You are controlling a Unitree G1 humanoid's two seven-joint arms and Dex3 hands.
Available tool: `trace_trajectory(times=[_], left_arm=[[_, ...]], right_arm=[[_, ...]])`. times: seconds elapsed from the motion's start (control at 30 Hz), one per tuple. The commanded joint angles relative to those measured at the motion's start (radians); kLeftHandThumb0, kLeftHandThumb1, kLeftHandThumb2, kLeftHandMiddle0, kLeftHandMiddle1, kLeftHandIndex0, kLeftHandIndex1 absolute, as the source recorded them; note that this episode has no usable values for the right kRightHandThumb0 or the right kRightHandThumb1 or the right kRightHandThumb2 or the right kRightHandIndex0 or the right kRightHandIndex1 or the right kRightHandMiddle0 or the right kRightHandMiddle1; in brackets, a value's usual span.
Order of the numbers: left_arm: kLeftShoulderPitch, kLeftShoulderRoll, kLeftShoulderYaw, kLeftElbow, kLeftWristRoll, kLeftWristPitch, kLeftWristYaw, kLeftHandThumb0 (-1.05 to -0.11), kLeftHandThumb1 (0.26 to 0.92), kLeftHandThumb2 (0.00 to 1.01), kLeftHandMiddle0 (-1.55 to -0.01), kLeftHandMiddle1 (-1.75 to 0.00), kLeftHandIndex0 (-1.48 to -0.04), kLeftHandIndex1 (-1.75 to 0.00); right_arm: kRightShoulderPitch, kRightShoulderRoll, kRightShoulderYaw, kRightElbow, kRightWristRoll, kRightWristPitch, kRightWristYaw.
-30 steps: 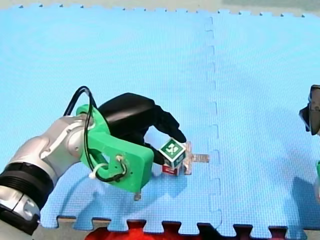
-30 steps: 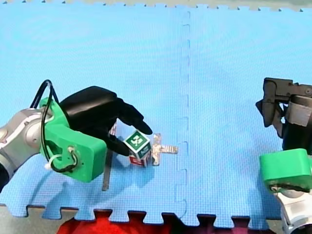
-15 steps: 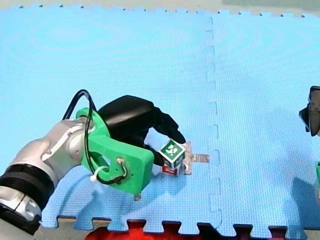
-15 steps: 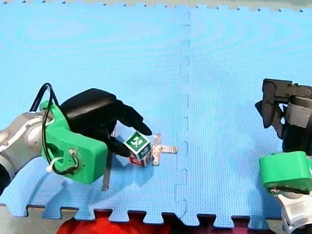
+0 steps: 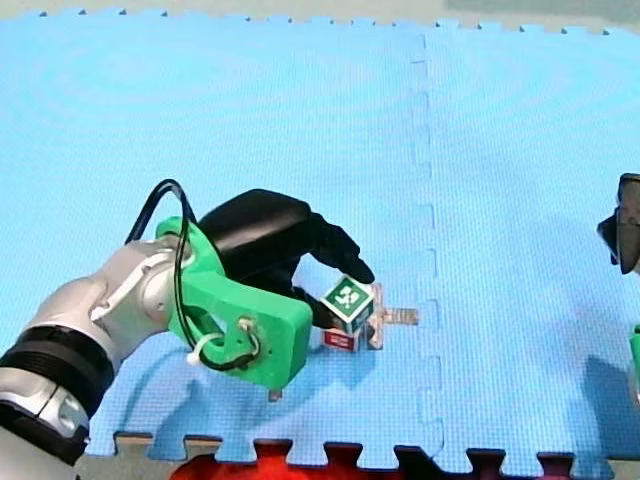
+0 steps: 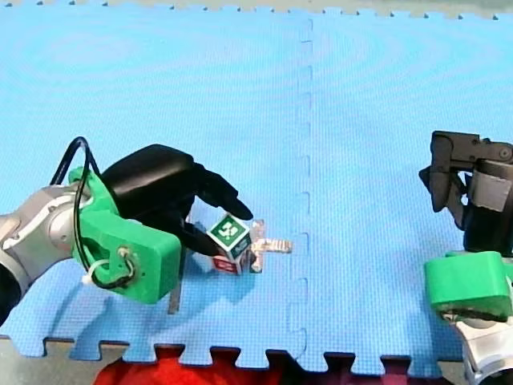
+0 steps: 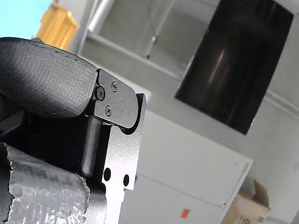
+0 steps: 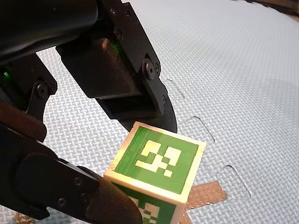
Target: Stack cube left
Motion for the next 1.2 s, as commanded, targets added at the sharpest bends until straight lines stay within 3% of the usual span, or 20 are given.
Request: trace_trajectory(times=[0.0, 0.07, 0.1, 0.13, 0.17, 0.2, 0.3, 0.33, 0.37, 0.43, 0.47, 0.5, 0.53, 0.6, 0.67, 0.87, 1.17], left_arm=[[-0.002, 0.0, -0.003, 0.007, 0.006, 0.006, 0.006, -0.462, 0.826, 0.0, -1.03, -1.26, -1.3, 0.0], [-0.003, 0.0, -0.006, 0.009, 0.009, 0.011, 0.013, -0.464, 0.827, 0.0, -1.03, -1.27, -1.3, 0.0], [-0.005, 0.002, -0.011, 0.005, 0.019, 0.022, 0.019, -0.477, 0.828, 0.0, -1.0, -1.2, -1.14, 0.0], [-0.006, 0.005, -0.017, -0.001, 0.03, 0.034, 0.023, -0.492, 0.815, 0.0, -0.97, -0.97, -1.01, 0.0], [-0.007, 0.008, -0.022, -0.008, 0.039, 0.045, 0.023, -0.534, 0.803, 0.0, -0.99, -0.6, -0.92, 0.0], [-0.008, 0.009, -0.026, -0.013, 0.044, 0.054, 0.022, -0.554, 0.796, 0.0, -0.99, -0.41, -0.88, 0.0], [-0.008, 0.009, -0.028, -0.023, 0.046, 0.066, 0.014, -0.608, 0.756, 0.0, -0.99, -0.15, -0.86, -0.01], [-0.008, 0.01, -0.028, -0.026, 0.043, 0.068, 0.009, -0.607, 0.736, 0.0, -1.06, -0.16, -0.85, 0.0], [-0.008, 0.01, -0.027, -0.031, 0.039, 0.071, -0.002, -0.597, 0.72, 0.0, -1.1, -0.38, -0.81, 0.0], [-0.008, 0.01, -0.025, -0.042, 0.026, 0.086, -0.044, -0.584, 0.709, 0.0, -0.92, -1.03, -0.71, 0.0], [-0.009, 0.011, -0.023, -0.05, 0.018, 0.097, -0.072, -0.584, 0.708, 0.0, -0.87, -1.18, -0.68, 0.0], [-0.009, 0.012, -0.021, -0.062, 0.011, 0.111, -0.101, -0.625, 0.707, 0.0, -0.83, -1.31, -0.65, 0.0], [-0.007, 0.014, -0.019, -0.076, 0.005, 0.125, -0.125, -0.761, 0.698, 0.0, -0.79, -1.4, -0.57, -0.01], [0.002, 0.018, -0.017, -0.107, -0.004, 0.151, -0.164, -0.894, 0.696, 0.0, -0.77, -1.45, -0.49, -0.01], [0.012, 0.023, -0.013, -0.145, -0.013, 0.182, -0.202, -0.952, 0.7, 0.0, -0.76, -1.47, -0.46, 0.0], [0.036, 0.034, -0.001, -0.242, -0.047, 0.262, -0.312, -0.996, 0.717, 0.0, -0.68, -1.67, -0.38, 0.0], [0.053, 0.05, 0.01, -0.345, -0.09, 0.361, -0.448, -1.045, 0.745, 0.01, -0.68, -1.75, -0.32, 0.0]], right_arm=[[-0.003, -0.002, 0.0, 0.003, 0.0, -0.002, -0.005], [-0.004, -0.002, 0.0, 0.006, 0.001, -0.001, -0.006], [-0.004, -0.002, 0.0, 0.007, 0.002, -0.001, -0.006], [-0.005, -0.002, 0.001, 0.009, 0.003, -0.002, -0.006], [-0.005, -0.003, 0.001, 0.009, 0.004, -0.002, -0.006], [-0.006, -0.003, 0.001, 0.011, 0.004, -0.002, -0.006], [-0.006, -0.004, 0.0, 0.008, 0.007, 0.0, -0.003], [-0.006, -0.005, 0.0, 0.007, 0.008, 0.0, -0.002], [-0.005, -0.005, 0.0, 0.006, 0.01, 0.0, 0.0], [-0.005, -0.005, -0.001, 0.005, 0.015, 0.0, 0.004], [-0.006, -0.005, -0.001, 0.005, 0.017, 0.001, 0.006], [-0.006, -0.005, -0.002, 0.005, 0.019, 0.001, 0.009], [-0.006, -0.005, -0.002, 0.005, 0.022, 0.0, 0.011], [-0.005, -0.006, -0.004, 0.005, 0.025, 0.0, 0.015], [-0.005, -0.008, -0.005, 0.006, 0.026, -0.001, 0.017], [-0.006, -0.01, -0.007, 0.007, 0.027, -0.001, 0.019], [-0.007, -0.007, -0.008, 0.002, 0.024, 0.003, 0.018]])
